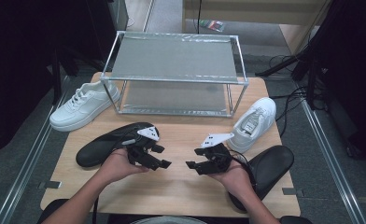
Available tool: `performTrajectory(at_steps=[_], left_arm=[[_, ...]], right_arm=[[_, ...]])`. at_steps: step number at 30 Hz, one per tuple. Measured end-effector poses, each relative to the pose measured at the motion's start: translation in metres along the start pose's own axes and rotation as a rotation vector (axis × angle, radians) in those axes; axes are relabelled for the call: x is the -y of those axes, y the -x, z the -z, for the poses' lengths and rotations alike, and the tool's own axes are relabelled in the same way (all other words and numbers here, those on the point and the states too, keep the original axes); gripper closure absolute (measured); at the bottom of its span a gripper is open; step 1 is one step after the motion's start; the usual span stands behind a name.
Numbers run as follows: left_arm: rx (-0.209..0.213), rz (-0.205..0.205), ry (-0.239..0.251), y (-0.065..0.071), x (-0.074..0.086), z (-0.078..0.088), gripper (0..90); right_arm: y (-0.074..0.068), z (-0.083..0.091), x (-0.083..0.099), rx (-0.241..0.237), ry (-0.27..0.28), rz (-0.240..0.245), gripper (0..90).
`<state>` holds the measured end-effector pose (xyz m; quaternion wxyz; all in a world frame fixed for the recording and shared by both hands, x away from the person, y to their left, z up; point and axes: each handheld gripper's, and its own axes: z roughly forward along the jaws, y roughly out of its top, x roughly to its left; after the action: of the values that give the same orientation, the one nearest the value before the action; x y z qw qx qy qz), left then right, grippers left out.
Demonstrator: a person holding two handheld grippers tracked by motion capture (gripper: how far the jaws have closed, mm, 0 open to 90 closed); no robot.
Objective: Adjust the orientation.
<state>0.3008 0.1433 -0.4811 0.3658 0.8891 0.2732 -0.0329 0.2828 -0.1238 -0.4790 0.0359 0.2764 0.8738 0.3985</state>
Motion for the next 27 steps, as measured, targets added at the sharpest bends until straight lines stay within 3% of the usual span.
performTrajectory(at_steps=[4,10,14,16,23,27], left_arm=[[0.013,-0.001,-0.007,-0.003,0.000,0.003,30.0],[-0.015,-0.030,0.016,-0.002,0.000,0.013,35.6],[-0.015,-0.005,0.014,-0.004,0.002,0.017,37.3],[-0.001,0.022,0.031,-0.004,0.007,0.025,36.6],[-0.008,0.023,0.042,-0.006,0.011,0.036,36.6],[-0.033,0.012,0.045,-0.006,0.013,0.041,37.1]], right_arm=[[0.001,0.002,0.000,-0.004,0.008,-0.011,43.2],[0.000,0.002,0.000,-0.011,0.003,0.020,45.3],[0.000,0.001,-0.001,-0.018,0.002,0.023,44.2],[0.000,0.001,-0.002,0.004,0.002,0.016,44.9],[0.001,0.001,-0.005,0.002,0.006,0.000,44.1],[0.000,0.000,-0.006,-0.011,0.007,0.020,45.7]])
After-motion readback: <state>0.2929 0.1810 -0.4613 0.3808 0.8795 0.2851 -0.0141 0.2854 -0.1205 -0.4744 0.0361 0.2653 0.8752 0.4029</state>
